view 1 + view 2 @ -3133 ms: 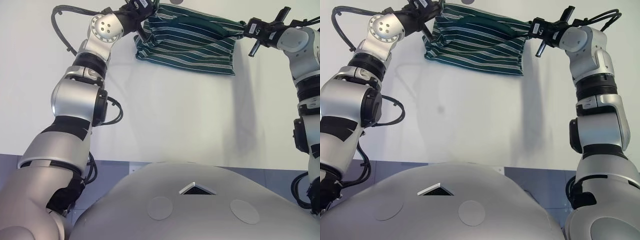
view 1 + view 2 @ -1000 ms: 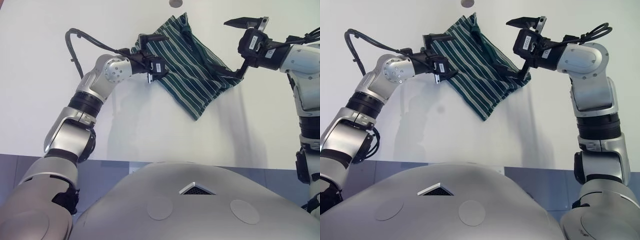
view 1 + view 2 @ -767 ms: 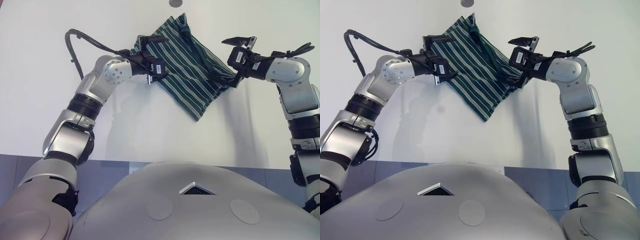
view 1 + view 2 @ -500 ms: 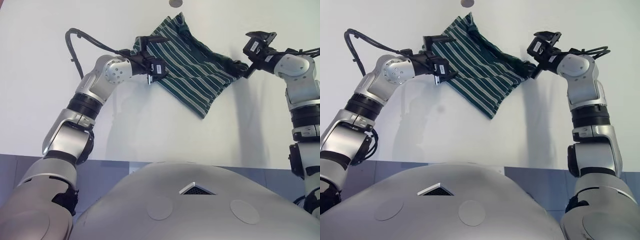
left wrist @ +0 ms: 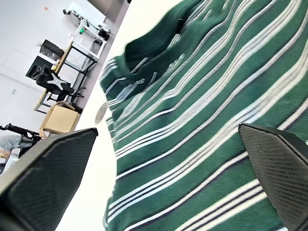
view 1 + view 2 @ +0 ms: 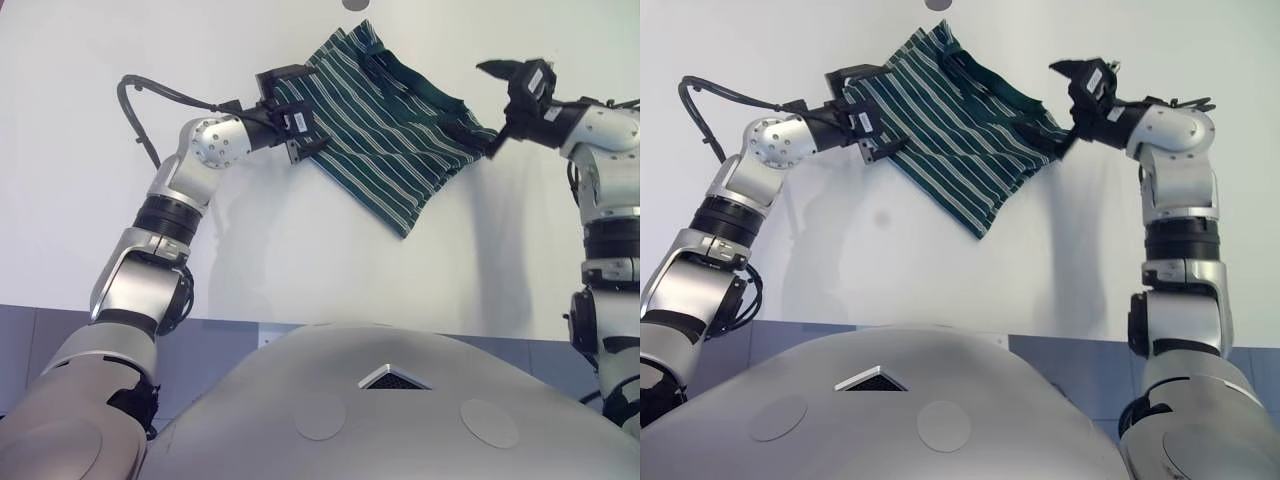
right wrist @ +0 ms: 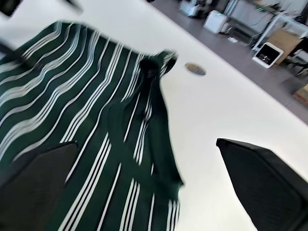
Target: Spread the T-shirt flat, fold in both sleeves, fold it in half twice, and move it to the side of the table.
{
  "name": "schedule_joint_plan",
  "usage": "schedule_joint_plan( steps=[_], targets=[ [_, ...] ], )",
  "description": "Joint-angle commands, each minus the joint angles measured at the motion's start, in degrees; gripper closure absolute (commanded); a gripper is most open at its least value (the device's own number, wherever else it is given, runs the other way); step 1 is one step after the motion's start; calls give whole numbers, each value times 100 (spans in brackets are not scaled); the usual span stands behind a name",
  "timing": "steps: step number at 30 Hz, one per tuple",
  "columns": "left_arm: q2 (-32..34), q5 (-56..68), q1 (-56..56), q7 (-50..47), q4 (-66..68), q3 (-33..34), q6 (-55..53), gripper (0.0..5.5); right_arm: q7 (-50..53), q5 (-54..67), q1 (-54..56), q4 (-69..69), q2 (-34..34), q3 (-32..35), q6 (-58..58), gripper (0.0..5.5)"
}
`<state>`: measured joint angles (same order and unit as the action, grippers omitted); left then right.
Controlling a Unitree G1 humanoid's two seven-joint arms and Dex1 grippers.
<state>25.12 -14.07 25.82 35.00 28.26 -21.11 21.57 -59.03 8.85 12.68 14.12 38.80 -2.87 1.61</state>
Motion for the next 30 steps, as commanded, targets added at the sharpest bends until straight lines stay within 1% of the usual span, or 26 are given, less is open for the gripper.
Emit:
schedule_joint_plan(
  steps=[1, 2, 3, 5, 7, 10, 13, 15, 19, 21, 23, 25, 30],
  targets=[
    [-109, 74, 103, -2, -187, 104, -10, 12, -17, -846, -637, -144, 537, -550, -123, 10],
    [-199, 169, 102, 16, -298, 141, -43, 12, 143, -1347, -839, -41, 703, -820, -209, 10],
    [-272, 268, 97, 44, -408, 179, -65, 12, 133, -1510, -1129, -246, 791, -995, -189, 10],
    [-321, 617, -27, 264, -808, 284, -190, 12, -65, -1348, -1612, -1074, 870, -1215, -13, 10],
    [-299, 1187, -210, 624, -1416, 396, -486, 12, -207, -1055, -1924, -1920, 983, -1282, 175, 10],
    [-205, 1620, -310, 915, -1969, 540, -847, 12, -361, -303, -2116, -3132, 1121, -1069, 620, 10],
    [-114, 1617, -341, 935, -2134, 632, -1022, 12, -400, 363, -1915, -3715, 1092, -670, 1027, 10],
    [-47, 1537, -428, 871, -2260, 685, -1093, 12, -313, 419, -1402, -3405, 983, -477, 1059, 10],
    [45, 1461, -580, 793, -2420, 755, -1182, 12, -40, 99, -259, -2421, 769, -426, 801, 10],
    [86, 1486, -584, 825, -2422, 784, -1194, 12, 188, -70, 252, -1952, 523, -468, 635, 10],
    [114, 1488, -545, 858, -2372, 794, -1182, 12, 545, -308, 807, -1326, 122, -565, 455, 10],
    [113, 1462, -466, 872, -2268, 783, -1152, 12, 1068, -784, 1374, -426, -438, -857, 140, 10],
    [98, 1383, -362, 919, -2068, 715, -1068, 12, 2329, -2031, 2364, 1834, -1499, -1592, -707, 10]
  ],
)
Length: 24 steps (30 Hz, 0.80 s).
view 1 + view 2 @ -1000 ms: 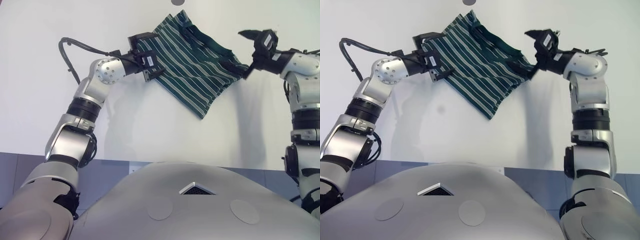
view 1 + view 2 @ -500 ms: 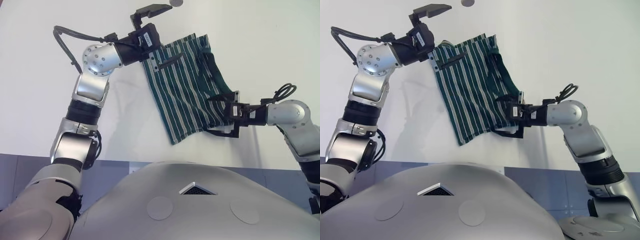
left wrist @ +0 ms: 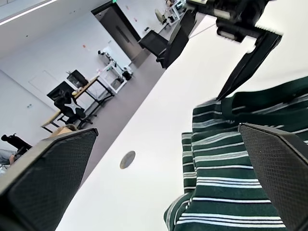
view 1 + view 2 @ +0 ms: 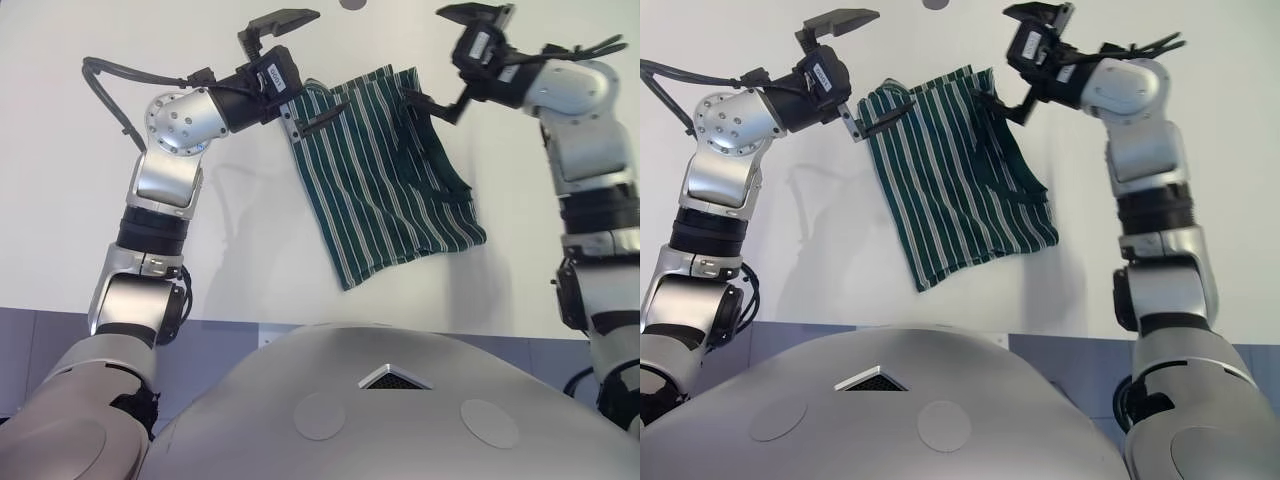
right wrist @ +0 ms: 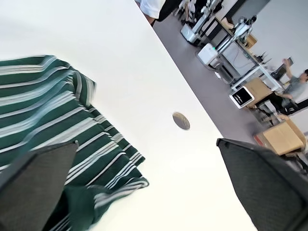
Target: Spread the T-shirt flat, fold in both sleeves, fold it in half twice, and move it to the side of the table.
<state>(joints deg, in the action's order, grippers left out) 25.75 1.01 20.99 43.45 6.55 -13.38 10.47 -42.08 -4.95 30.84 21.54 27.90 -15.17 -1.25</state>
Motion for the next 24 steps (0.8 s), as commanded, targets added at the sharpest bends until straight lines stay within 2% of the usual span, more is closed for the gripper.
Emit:
schedule_joint_plan(
  steps=[1, 4, 9, 19, 21, 24],
  targets=[
    [27, -139, 136, 88, 145, -73, 61, 12, 865, -846, 664, 1498, -562, -475, -572, 10],
    [-4, -203, 201, 116, 269, -114, 119, 12, 1601, -1358, 979, 2649, -836, -686, -820, 10],
    [-73, -305, 198, 93, 369, -186, 205, 12, 2638, -1817, 1331, 4085, -751, -730, -834, 10],
    [-204, -577, 165, -174, 500, -258, 276, 12, 3812, -1668, 1937, 4784, -623, -75, -815, 10],
    [-232, -478, 82, -205, 400, -180, 306, 12, 3838, -1244, 2078, 4632, -664, 373, -1143, 10],
    [-308, -270, 127, -276, 282, 20, 308, 12, 3314, -338, 2185, 4210, -850, 1096, -1666, 10]
  ],
)
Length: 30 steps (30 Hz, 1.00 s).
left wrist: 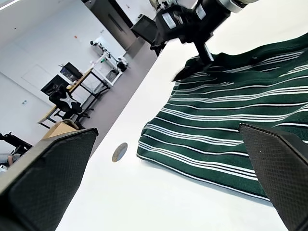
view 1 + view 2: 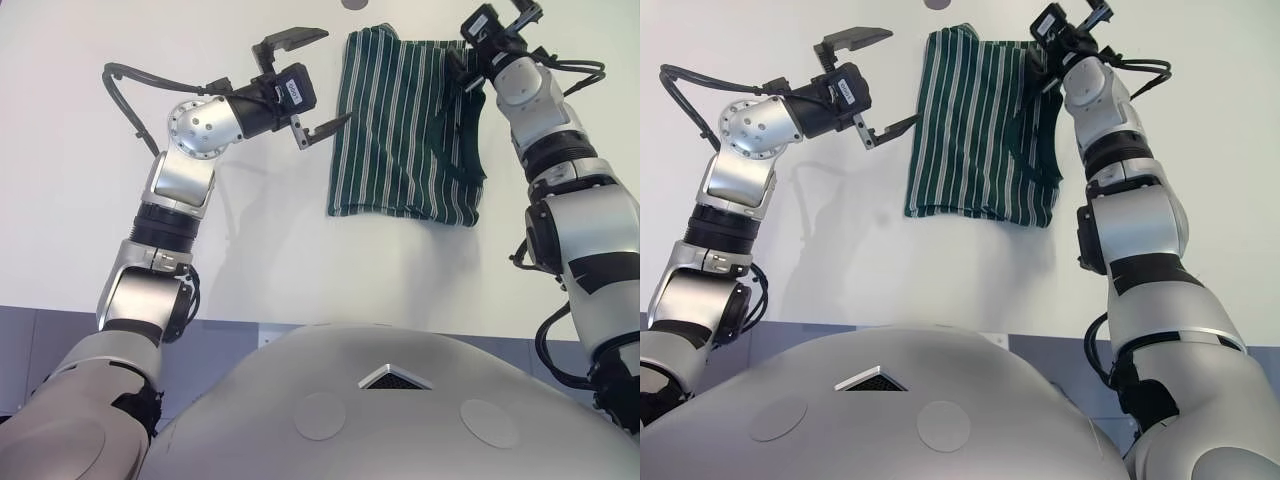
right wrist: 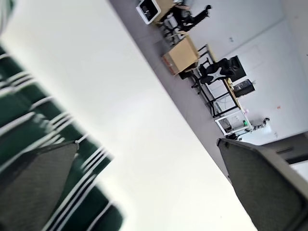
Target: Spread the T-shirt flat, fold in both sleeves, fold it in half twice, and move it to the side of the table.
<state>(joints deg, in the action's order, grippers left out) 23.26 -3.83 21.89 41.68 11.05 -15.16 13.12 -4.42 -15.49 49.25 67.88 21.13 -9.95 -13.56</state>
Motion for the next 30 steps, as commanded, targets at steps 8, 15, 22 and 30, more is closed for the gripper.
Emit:
schedule_joint_plan(
  steps=[8, 15, 22, 30],
  targets=[
    [803, 635, -15, 1010, -1247, 254, 223, 12, -4649, 3475, -527, -5005, 879, 844, 1450, 10],
    [1408, 861, -1726, 786, -3768, 785, -305, 12, -7111, 5969, -2563, -8611, 3036, 1446, 4022, 10],
    [1782, -204, -3367, 621, -3821, 420, 399, 12, -7679, 4793, -4880, -9380, 3685, 919, 3348, 10],
    [1840, -1425, -3247, 92, -2188, -28, 1743, 12, -7372, 2424, -5650, -8011, 3907, 211, 1352, 10]
  ],
)
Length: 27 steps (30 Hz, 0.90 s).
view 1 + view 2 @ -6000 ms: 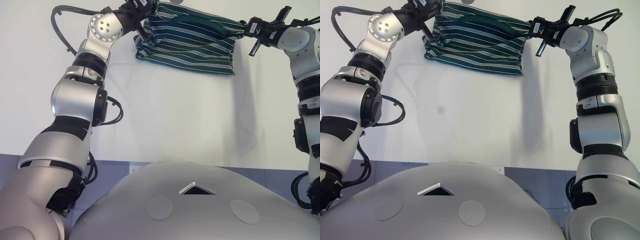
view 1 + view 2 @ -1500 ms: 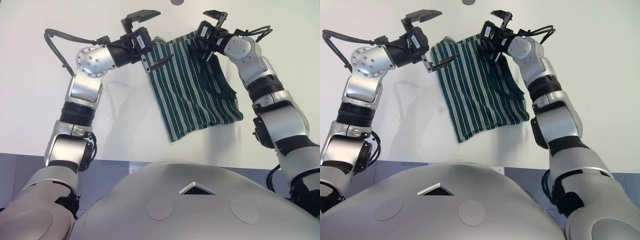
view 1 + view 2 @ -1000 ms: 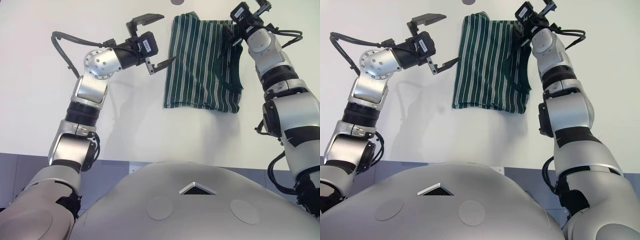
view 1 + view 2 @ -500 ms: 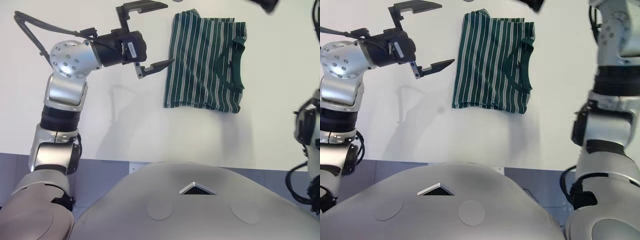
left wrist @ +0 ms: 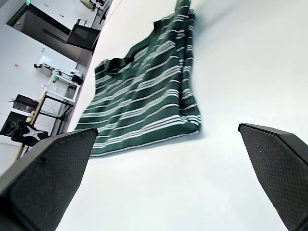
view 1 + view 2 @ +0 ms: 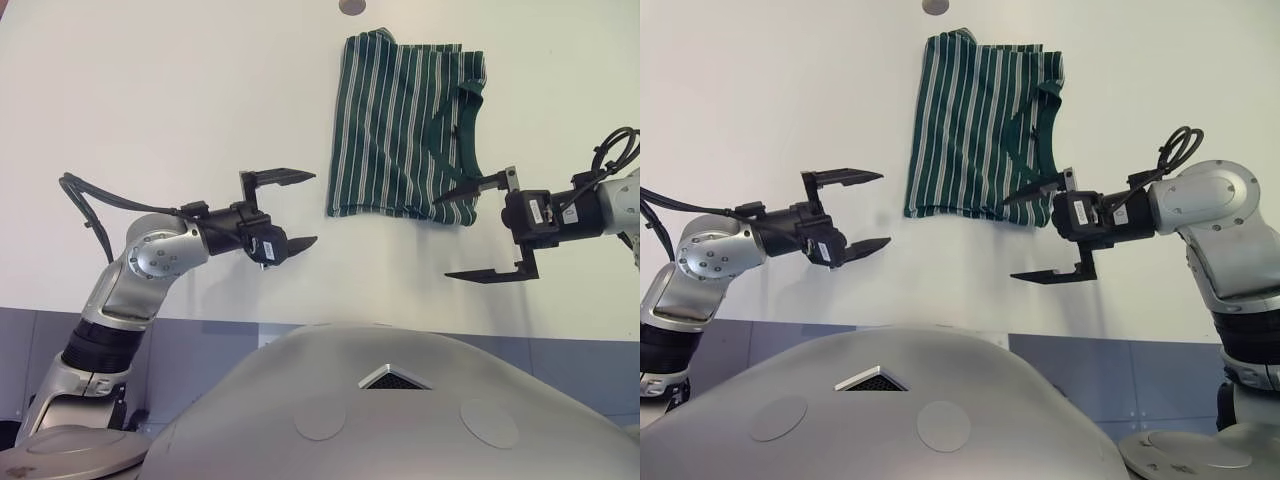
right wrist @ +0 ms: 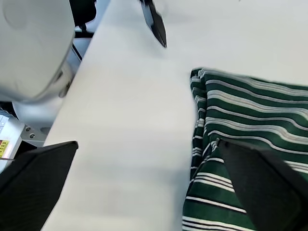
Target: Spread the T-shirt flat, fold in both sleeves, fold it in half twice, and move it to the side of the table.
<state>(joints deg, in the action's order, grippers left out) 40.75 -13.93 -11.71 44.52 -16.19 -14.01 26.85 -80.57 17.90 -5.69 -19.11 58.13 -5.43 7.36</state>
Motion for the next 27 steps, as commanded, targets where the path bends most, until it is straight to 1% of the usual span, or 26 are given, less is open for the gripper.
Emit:
schedule_joint_plan(
  steps=[1, 7, 12, 13, 14, 16, 21, 23, 27],
  targets=[
    [68, -514, 158, -252, 695, -196, 460, 12, 344, -1186, -186, 908, 205, -324, -965, 10],
    [2, -1061, 677, -578, 1616, -578, 927, 12, 888, -2087, 21, 1719, -81, -769, -1650, 10],
    [73, -1315, 959, -736, 2089, -851, 1162, 12, 1242, -2282, 220, 1910, -352, -1030, -1708, 10],
    [89, -1319, 1008, -750, 2170, -896, 1189, 32, 1271, -2295, 254, 1933, -371, -1068, -1705, 10],
    [109, -1327, 1070, -729, 2259, -950, 1216, 53, 1294, -2313, 277, 1973, -374, -1085, -1720, 33],
    [143, -1350, 1171, -682, 2393, -1051, 1255, 81, 1317, -2358, 295, 2060, -333, -1104, -1776, 58],
    [217, -1402, 1405, -584, 2739, -1312, 1365, 200, 1340, -2339, 403, 2178, -281, -1198, -1822, 155],
    [227, -1509, 1562, -613, 3002, -1430, 1450, 256, 1366, -2403, 489, 2313, -265, -1232, -1873, 202],
    [259, -1586, 1824, -639, 3386, -1588, 1633, 341, 1489, -2513, 592, 2440, -294, -1356, -1904, 275]
  ],
)
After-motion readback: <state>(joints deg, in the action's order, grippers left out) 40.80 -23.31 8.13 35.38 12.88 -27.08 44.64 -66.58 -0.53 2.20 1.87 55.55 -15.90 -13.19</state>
